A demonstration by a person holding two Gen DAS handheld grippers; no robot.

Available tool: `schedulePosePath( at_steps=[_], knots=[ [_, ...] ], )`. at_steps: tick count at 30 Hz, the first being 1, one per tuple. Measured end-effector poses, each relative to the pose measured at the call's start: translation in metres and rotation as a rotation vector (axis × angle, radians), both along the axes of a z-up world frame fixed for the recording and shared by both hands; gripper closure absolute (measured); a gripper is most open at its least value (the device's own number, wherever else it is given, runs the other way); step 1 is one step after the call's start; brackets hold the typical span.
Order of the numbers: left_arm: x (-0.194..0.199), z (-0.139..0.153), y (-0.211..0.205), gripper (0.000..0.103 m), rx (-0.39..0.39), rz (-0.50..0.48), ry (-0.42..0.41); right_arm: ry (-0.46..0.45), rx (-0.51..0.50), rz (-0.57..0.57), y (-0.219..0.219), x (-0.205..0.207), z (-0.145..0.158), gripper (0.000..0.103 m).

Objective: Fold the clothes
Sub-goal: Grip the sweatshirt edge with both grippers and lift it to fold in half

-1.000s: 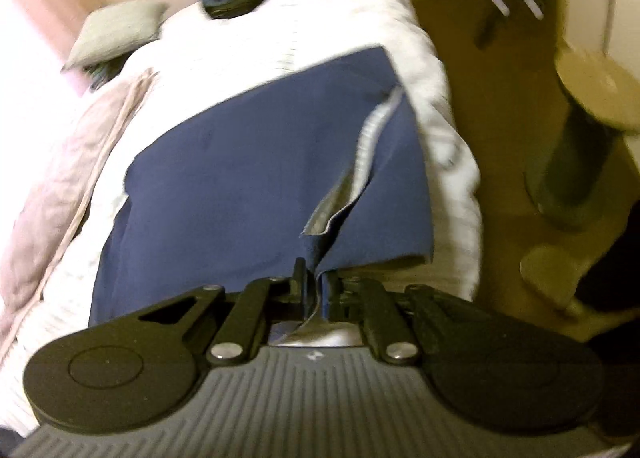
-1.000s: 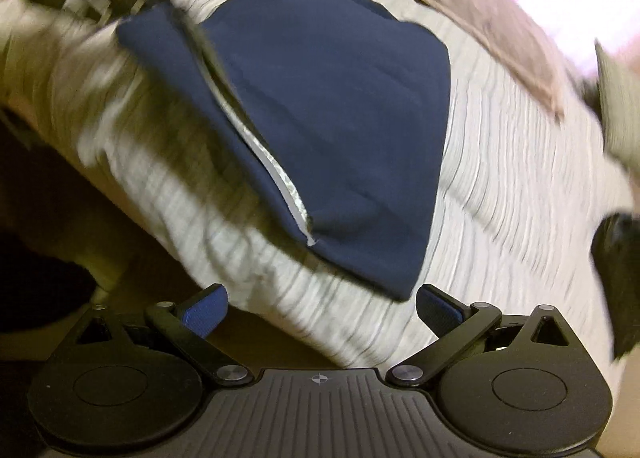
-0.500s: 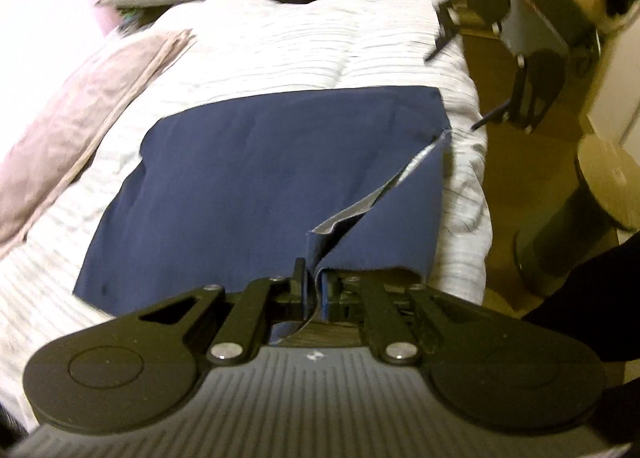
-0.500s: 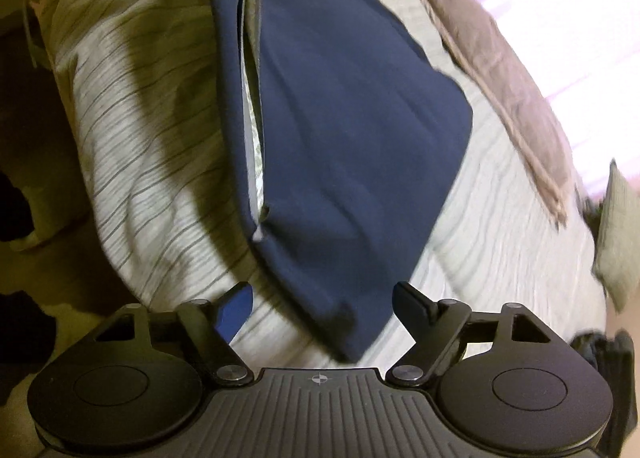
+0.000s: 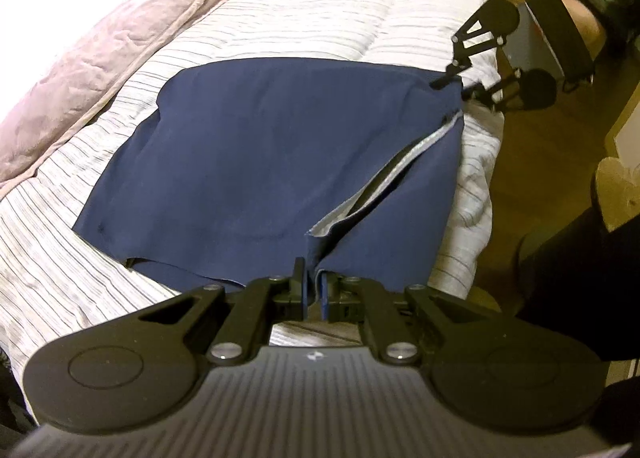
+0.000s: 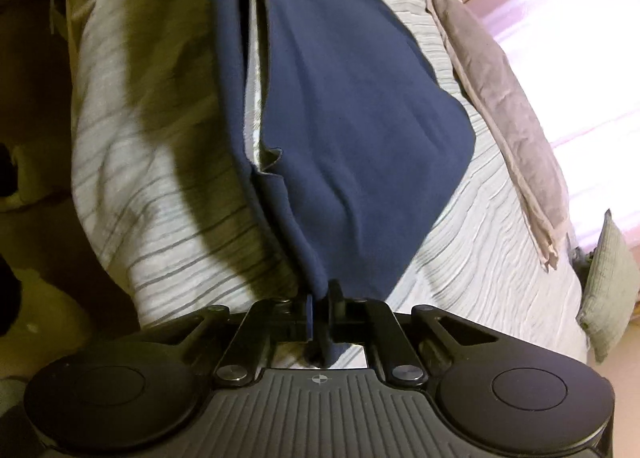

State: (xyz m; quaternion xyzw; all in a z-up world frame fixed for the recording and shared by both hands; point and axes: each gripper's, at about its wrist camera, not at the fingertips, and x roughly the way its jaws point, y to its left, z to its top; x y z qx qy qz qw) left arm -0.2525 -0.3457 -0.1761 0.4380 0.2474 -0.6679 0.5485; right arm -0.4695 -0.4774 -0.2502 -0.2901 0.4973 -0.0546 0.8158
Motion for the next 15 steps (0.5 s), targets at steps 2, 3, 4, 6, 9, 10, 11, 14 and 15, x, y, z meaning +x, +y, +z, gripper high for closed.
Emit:
schedulePosePath(
  at_steps=[2, 3, 4, 6, 9, 10, 11, 14, 15],
  knots=[
    [-0.001, 0.005, 0.001, 0.099, -0.001, -0.006, -0.013, 0.005, -0.008, 0.000, -0.004, -0.002, 0.004, 0.100],
    [-0.001, 0.008, 0.002, 0.099, -0.003, -0.006, -0.018, 0.008, -0.005, 0.009, -0.004, -0.002, 0.011, 0.100],
    [-0.001, 0.012, 0.004, 0.099, -0.007, -0.007, -0.025, 0.013, 0.002, 0.024, -0.002, -0.003, 0.022, 0.100],
    [-0.003, 0.021, 0.012, 0.100, -0.018, -0.015, -0.047, 0.022, 0.016, 0.053, 0.002, -0.004, 0.042, 0.100],
    [-0.005, 0.034, 0.024, 0.100, -0.033, 0.012, -0.057, 0.043, 0.037, 0.092, 0.011, -0.007, 0.070, 0.100],
    [-0.005, 0.039, 0.028, 0.100, -0.038, 0.025, -0.058, 0.052, 0.047, 0.100, 0.016, -0.010, 0.077, 0.100],
    [-0.006, 0.044, 0.033, 0.100, -0.044, 0.038, -0.059, 0.061, 0.058, 0.108, 0.021, -0.013, 0.084, 0.100],
    [-0.013, 0.053, 0.047, 0.100, -0.042, 0.080, -0.048, 0.114, 0.114, 0.134, 0.031, -0.019, 0.101, 0.100],
    [-0.015, 0.055, 0.051, 0.100, -0.037, 0.093, -0.038, 0.131, 0.130, 0.146, 0.033, -0.021, 0.106, 0.100]
  ],
)
